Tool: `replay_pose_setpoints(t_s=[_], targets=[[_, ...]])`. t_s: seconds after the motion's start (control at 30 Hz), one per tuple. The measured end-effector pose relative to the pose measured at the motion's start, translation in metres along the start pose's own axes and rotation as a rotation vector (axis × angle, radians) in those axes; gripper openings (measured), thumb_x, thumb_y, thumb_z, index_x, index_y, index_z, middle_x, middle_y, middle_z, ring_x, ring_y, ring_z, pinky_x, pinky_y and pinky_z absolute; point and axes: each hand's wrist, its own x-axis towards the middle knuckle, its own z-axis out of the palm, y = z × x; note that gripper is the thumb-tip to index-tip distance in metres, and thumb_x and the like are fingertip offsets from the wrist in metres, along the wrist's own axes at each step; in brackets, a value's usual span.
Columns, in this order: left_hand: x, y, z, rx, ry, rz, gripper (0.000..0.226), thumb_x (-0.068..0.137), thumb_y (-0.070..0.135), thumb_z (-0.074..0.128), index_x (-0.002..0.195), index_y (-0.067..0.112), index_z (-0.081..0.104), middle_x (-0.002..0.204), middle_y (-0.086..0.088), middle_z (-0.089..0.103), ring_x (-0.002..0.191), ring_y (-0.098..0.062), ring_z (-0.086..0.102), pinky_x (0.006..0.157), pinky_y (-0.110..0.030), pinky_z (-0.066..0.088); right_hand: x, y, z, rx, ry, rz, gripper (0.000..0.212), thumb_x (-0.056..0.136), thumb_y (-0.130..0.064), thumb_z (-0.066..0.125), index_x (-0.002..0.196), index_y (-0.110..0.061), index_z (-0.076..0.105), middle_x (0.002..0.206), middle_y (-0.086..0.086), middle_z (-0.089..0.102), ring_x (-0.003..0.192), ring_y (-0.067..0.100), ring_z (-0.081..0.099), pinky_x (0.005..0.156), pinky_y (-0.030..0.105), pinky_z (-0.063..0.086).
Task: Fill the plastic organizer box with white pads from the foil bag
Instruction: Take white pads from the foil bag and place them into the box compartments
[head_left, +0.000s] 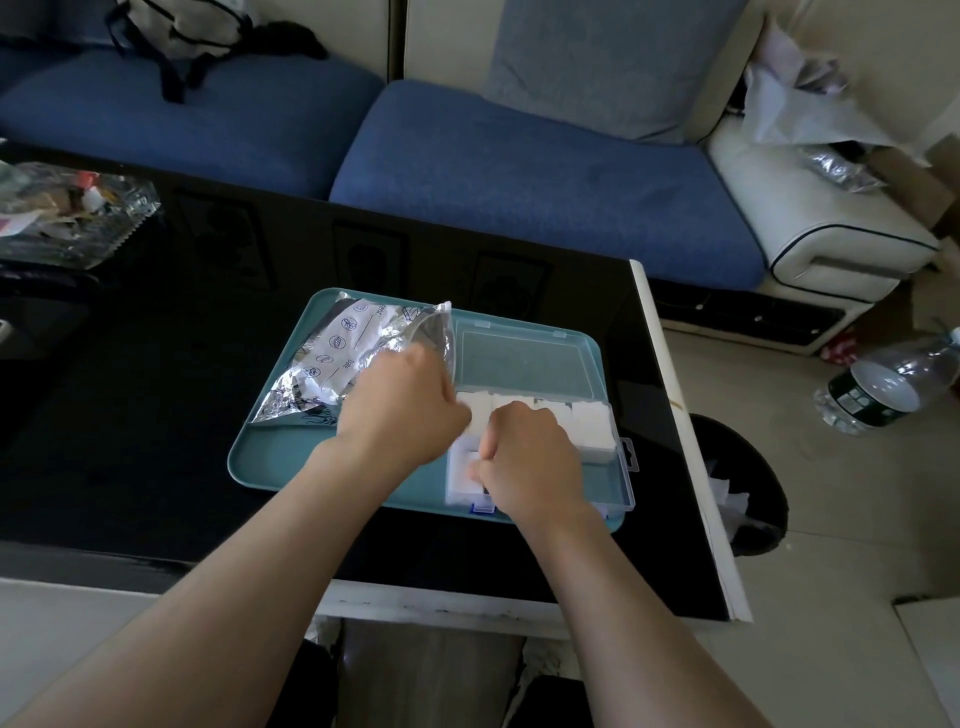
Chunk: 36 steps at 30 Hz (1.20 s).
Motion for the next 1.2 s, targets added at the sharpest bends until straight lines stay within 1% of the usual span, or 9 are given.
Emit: replay_pose_setpoints(t_s=[0.17, 0.3, 0.4, 0.47, 0.57, 0.7, 0.8, 0.93, 1.2], targets=[[0.008, -0.002, -0.009, 0.015, 0.330, 0.075, 0.020, 0.089, 0.015, 0.065, 0.107, 0.014, 0.059, 0.112, -0.006, 0.054, 0.097, -0.031, 0.052, 0.070, -0.040, 0.042, 0.001, -0.010, -0.005, -0.027, -0.081, -0.009, 0.017, 0.082, -0.012, 0.058, 0.096, -0.017, 0.067, 0.098, 0.000, 0.069, 0.095, 0.028, 0.063, 0.075, 0.036, 0.056], [0.016, -0.014, -0.005, 0.126, 0.335, 0.099, 0.030, 0.086, 0.012, 0.067, 0.110, 0.003, 0.053, 0.128, -0.019, 0.045, 0.106, -0.041, 0.048, 0.087, -0.050, 0.046, 0.000, -0.018, -0.022, 0.098, -0.072, 0.092, 0.012, 0.073, -0.016, 0.061, 0.069, -0.014, 0.050, 0.071, 0.002, 0.057, 0.063, 0.026, 0.053, 0.052, 0.025, 0.035], [0.020, -0.018, -0.007, 0.034, 0.288, 0.064, 0.025, 0.090, 0.009, 0.061, 0.109, 0.003, 0.046, 0.122, -0.018, 0.046, 0.099, -0.042, 0.052, 0.082, -0.050, 0.046, 0.004, -0.027, -0.025, 0.247, 0.052, 0.121, 0.013, 0.078, -0.016, 0.058, 0.066, -0.011, 0.060, 0.064, 0.003, 0.062, 0.058, 0.027, 0.059, 0.053, 0.029, 0.051], [0.022, -0.021, -0.009, -0.007, 0.242, 0.026, 0.027, 0.094, 0.006, 0.055, 0.119, 0.003, 0.044, 0.123, -0.017, 0.049, 0.100, -0.043, 0.056, 0.079, -0.049, 0.046, 0.009, -0.032, -0.024, 0.350, 0.097, 0.078, 0.016, 0.086, -0.013, 0.057, 0.084, -0.013, 0.073, 0.081, 0.003, 0.071, 0.074, 0.025, 0.068, 0.068, 0.037, 0.062], [0.024, -0.024, -0.012, 0.026, 0.169, -0.035, 0.033, 0.095, -0.001, 0.048, 0.128, 0.001, 0.045, 0.127, -0.020, 0.056, 0.102, -0.043, 0.058, 0.074, -0.043, 0.040, 0.015, -0.038, -0.021, 0.459, 0.136, -0.027, 0.031, 0.094, -0.006, 0.055, 0.116, -0.014, 0.075, 0.102, 0.001, 0.074, 0.094, 0.017, 0.069, 0.085, 0.034, 0.061], [0.025, -0.026, -0.018, 0.098, 0.110, -0.092, 0.019, 0.092, -0.007, 0.048, 0.108, 0.002, 0.043, 0.092, -0.018, 0.054, 0.066, -0.024, 0.043, 0.055, -0.035, 0.029, 0.024, -0.050, -0.015, 0.570, 0.112, -0.098, 0.035, 0.098, -0.006, 0.062, 0.132, -0.010, 0.068, 0.117, 0.002, 0.073, 0.110, 0.016, 0.068, 0.097, 0.030, 0.057], [0.026, -0.028, -0.022, 0.108, 0.105, -0.142, 0.019, 0.092, -0.009, 0.049, 0.102, 0.005, 0.041, 0.076, -0.006, 0.039, 0.062, -0.016, 0.035, 0.050, -0.029, 0.026, 0.032, -0.060, -0.002, 0.527, 0.070, -0.095, 0.042, 0.099, -0.011, 0.062, 0.141, -0.009, 0.062, 0.126, 0.006, 0.071, 0.120, 0.023, 0.064, 0.101, 0.036, 0.055], [0.026, -0.029, -0.027, 0.095, 0.094, -0.152, 0.018, 0.094, -0.006, 0.050, 0.103, 0.006, 0.040, 0.080, -0.006, 0.039, 0.064, -0.017, 0.033, 0.055, -0.033, 0.028, 0.041, -0.075, 0.010, 0.457, 0.095, -0.103, 0.027, 0.095, -0.002, 0.056, 0.121, -0.003, 0.064, 0.103, 0.010, 0.070, 0.102, 0.033, 0.066, 0.070, 0.030, 0.042], [0.030, -0.039, -0.022, 0.041, 0.072, -0.121, 0.025, 0.097, 0.009, 0.065, 0.107, 0.008, 0.042, 0.097, -0.009, 0.045, 0.082, -0.027, 0.043, 0.069, -0.035, 0.033, 0.054, -0.095, 0.027, 0.488, 0.123, -0.007, 0.013, 0.092, -0.010, 0.064, 0.105, -0.005, 0.063, 0.115, 0.014, 0.070, 0.109, 0.034, 0.062, 0.072, 0.028, 0.033]])
